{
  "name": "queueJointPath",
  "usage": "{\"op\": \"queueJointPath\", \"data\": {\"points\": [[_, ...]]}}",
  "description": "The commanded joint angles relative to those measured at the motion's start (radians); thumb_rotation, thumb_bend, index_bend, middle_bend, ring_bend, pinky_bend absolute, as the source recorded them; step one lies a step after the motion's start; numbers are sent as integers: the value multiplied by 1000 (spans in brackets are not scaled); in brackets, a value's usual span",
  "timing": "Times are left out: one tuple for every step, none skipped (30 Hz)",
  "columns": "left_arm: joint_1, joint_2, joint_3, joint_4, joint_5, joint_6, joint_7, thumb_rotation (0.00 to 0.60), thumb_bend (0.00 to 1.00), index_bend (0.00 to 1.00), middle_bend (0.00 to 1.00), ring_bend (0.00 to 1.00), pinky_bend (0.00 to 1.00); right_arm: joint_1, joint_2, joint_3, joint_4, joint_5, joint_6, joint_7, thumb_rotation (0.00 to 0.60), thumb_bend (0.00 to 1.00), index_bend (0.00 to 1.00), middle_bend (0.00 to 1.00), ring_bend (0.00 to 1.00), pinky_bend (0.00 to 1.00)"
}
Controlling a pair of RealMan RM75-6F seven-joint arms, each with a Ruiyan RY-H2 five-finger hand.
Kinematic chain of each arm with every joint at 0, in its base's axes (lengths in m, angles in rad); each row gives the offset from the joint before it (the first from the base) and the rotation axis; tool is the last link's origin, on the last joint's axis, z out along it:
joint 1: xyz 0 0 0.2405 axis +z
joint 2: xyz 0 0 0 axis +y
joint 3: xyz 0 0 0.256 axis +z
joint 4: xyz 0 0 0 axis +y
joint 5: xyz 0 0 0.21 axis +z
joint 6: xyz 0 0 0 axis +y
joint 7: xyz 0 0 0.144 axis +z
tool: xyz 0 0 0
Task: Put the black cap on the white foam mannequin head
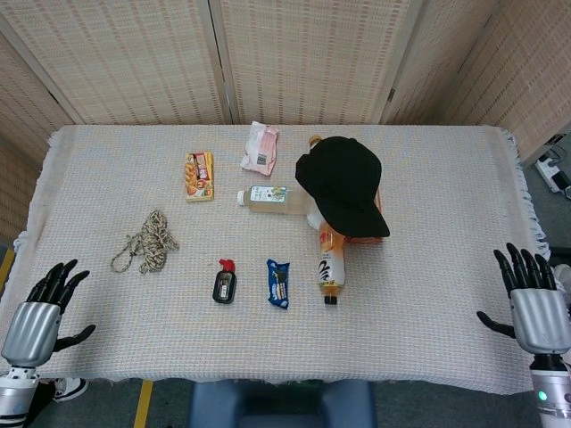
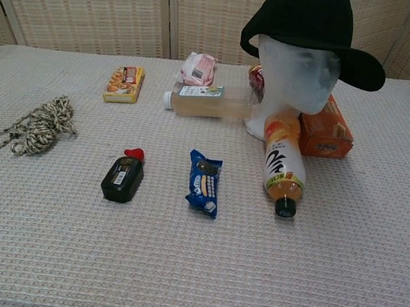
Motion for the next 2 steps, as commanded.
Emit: {"op": "queueJointPath", "data": {"points": [[2, -6, 1, 2, 7, 12, 5, 600, 64, 182, 94, 38, 217, -6, 17, 9, -14, 2, -30, 17, 505, 0, 0, 0, 0, 39], [2, -7, 1, 3, 9, 15, 6, 600, 63, 182, 93, 38, 217, -7, 16, 8, -16, -5, -38, 14, 505, 0, 0, 0, 0, 39]]}}
